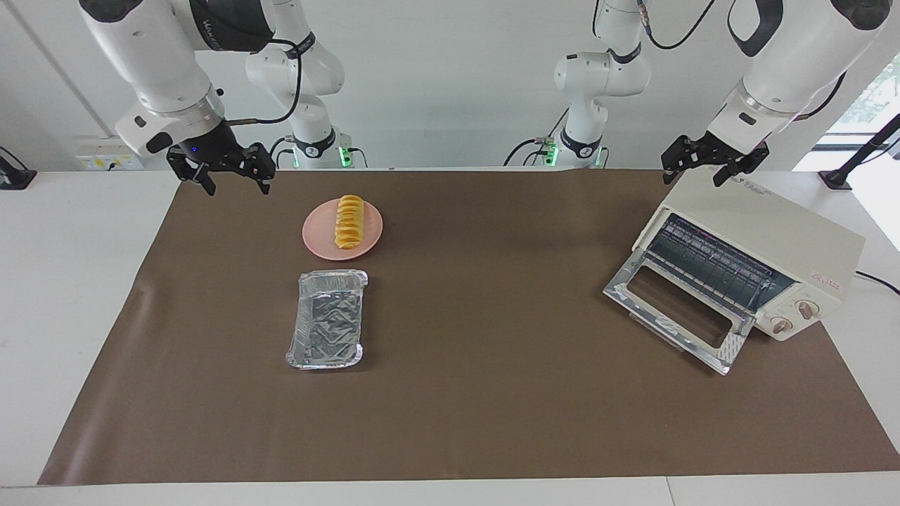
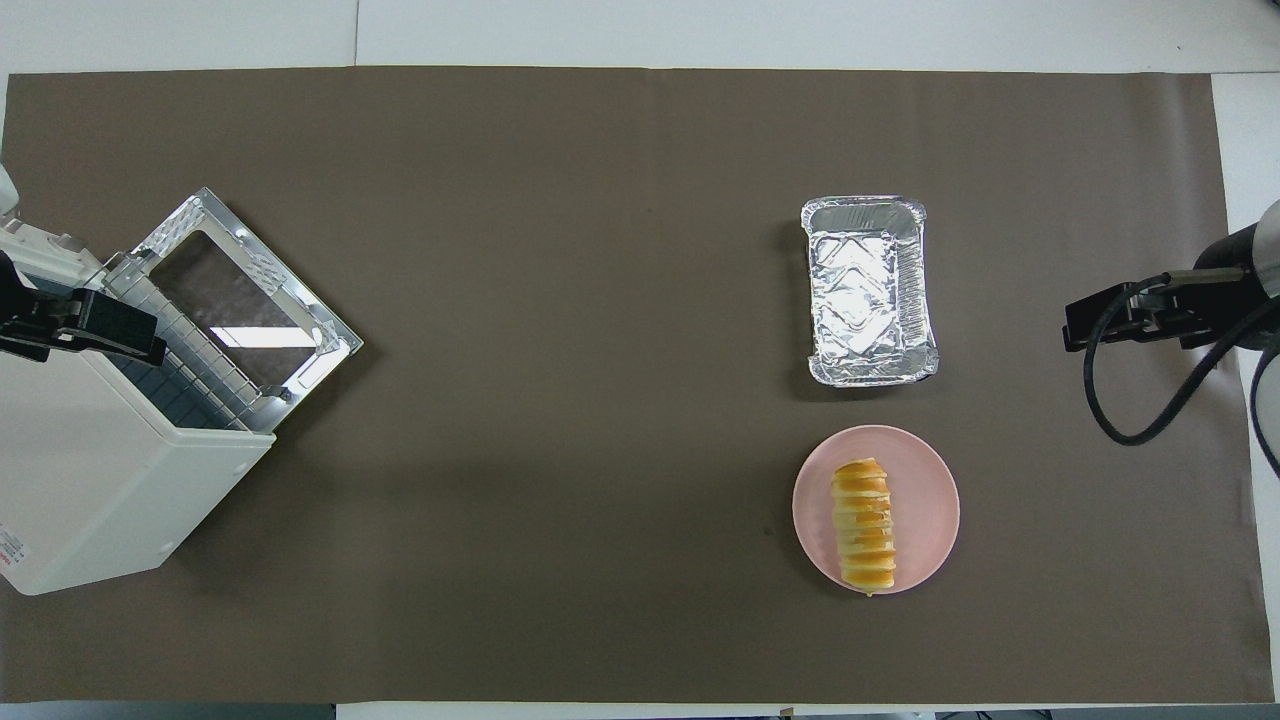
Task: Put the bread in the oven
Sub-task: 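Move the right gripper toward the bread roll on the pink plate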
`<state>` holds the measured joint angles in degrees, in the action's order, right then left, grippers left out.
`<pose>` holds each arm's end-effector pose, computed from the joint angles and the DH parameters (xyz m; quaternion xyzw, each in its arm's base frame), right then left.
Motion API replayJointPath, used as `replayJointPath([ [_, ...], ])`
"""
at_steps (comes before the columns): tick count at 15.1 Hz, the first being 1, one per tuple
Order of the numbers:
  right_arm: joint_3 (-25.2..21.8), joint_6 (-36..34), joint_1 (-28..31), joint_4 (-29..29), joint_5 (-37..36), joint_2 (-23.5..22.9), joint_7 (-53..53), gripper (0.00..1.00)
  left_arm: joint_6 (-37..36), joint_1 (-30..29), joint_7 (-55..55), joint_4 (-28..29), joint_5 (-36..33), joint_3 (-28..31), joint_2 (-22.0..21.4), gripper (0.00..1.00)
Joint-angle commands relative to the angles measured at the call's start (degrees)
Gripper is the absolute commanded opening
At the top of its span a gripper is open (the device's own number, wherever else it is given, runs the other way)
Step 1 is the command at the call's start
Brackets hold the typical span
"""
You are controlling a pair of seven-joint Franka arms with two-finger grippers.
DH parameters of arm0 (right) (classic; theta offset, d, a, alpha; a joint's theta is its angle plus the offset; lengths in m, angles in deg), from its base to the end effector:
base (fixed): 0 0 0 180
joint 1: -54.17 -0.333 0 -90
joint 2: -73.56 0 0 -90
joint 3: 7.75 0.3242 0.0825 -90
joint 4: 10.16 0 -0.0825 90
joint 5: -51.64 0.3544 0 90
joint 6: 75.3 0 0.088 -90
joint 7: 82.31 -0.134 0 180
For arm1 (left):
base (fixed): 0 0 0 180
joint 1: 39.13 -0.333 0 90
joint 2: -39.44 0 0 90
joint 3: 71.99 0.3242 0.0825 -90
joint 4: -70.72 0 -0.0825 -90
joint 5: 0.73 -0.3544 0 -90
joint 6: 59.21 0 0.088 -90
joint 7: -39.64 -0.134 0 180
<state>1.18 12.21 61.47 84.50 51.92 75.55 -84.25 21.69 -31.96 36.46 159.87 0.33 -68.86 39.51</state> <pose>0.5045 0.0163 0.5842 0.9990 -0.0029 -0.0452 0.0017 0.5024 -0.0382 0.5991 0.9953 -0.0636 -0.0726 0.0086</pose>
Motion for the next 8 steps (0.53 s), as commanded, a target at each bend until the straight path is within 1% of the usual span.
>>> replayJointPath([
  [1, 0.65, -0.94, 1.05, 1.48, -0.81, 1.17, 1.06, 1.0, -0.04, -0.58, -0.16, 1.73, 0.7, -0.23, -1.66, 1.0],
  [2, 0.65, -0.94, 1.05, 2.71, -0.72, 1.96, 1.06, 1.0, -0.04, -0.58, -0.16, 1.73, 0.7, -0.23, -1.66, 1.0],
  [5, 0.74, -1.28, 0.96, 4.03, -0.72, 2.67, 1.67, 1.0, -0.04, -0.58, -0.16, 1.73, 0.7, -0.23, -1.66, 1.0],
  [6, 0.74, -2.24, 0.96, 5.43, -0.11, 3.45, 1.85, 1.0, -0.04, -0.58, -0.16, 1.73, 0.7, -0.23, -1.66, 1.0],
  [8, 0.83, -1.03, 0.35, 10.17, 1.38, 5.82, 2.29, 1.0, -0.04, -0.58, -0.16, 1.73, 0.7, -0.23, -1.66, 1.0],
])
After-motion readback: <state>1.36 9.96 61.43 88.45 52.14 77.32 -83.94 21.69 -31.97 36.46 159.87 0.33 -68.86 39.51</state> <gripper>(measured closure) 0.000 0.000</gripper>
